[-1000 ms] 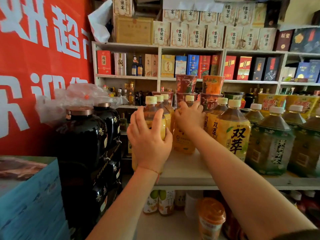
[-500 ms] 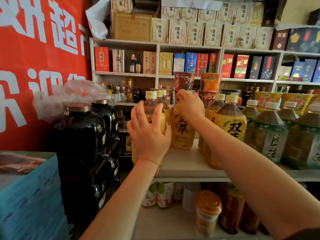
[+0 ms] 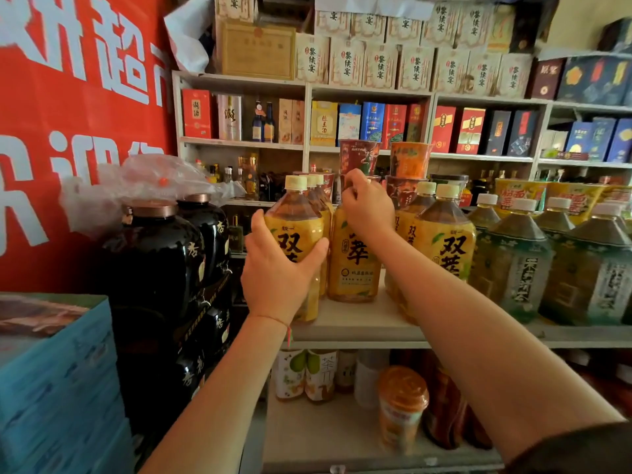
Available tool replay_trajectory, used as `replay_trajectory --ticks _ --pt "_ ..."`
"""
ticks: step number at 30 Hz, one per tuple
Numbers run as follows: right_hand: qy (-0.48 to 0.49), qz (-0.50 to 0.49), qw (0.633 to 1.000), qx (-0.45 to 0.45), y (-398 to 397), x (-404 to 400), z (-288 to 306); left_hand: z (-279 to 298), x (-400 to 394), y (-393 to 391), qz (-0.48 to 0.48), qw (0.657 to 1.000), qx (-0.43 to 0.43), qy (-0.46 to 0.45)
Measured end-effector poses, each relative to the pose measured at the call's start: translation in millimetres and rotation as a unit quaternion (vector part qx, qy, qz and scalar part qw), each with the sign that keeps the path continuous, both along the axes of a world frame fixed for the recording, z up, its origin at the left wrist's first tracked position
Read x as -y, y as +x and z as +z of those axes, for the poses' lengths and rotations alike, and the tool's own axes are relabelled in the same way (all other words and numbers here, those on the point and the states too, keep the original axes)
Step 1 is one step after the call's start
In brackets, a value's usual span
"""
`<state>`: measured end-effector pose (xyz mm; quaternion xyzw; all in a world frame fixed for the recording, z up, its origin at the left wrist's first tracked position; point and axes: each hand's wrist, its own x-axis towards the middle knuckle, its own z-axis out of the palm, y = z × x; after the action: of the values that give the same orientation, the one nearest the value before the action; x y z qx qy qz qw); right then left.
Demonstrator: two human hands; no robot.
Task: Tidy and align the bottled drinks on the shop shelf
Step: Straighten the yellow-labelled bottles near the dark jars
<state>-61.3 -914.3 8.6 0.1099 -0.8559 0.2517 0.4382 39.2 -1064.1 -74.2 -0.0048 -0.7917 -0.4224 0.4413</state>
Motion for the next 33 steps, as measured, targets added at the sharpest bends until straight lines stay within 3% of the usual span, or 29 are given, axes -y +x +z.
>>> replay_trajectory --ticks 6,12,14,18,22,29,33 --pt "-0.020 0.030 0.998 0.052 -3.1 4.2 -1.2 -10.6 6.0 10.7 -0.057 0.994 0.080 -0.053" --pt "-0.258 0.148 0.951 0.089 40.9 -4.2 26.3 -18.0 -4.5 13.7 -0.127 0.984 0.098 -0.076" --pt "-0.274 0.157 0.942 0.112 53.9 -2.9 31.6 -17.8 -13.3 12.9 -0.154 0.980 0.094 -0.082" --pt "-0.139 0.112 0.978 0.106 66.2 2.0 19.3 -20.2 -33.2 10.9 -0.193 0.972 0.098 -0.094" --pt "-0.048 0.033 0.997 0.051 69.4 -1.3 -0.9 -18.8 -44.9 3.9 -0.195 0.962 0.157 -0.113" --pt "-0.003 -0.055 0.998 -0.024 73.6 -0.4 -9.3 -13.7 -57.3 -0.6 -0.176 0.956 0.186 -0.142" --pt "0.118 -0.116 0.982 -0.092 70.1 3.9 -16.2 -14.3 -64.7 -1.0 -0.192 0.955 0.191 -0.123"
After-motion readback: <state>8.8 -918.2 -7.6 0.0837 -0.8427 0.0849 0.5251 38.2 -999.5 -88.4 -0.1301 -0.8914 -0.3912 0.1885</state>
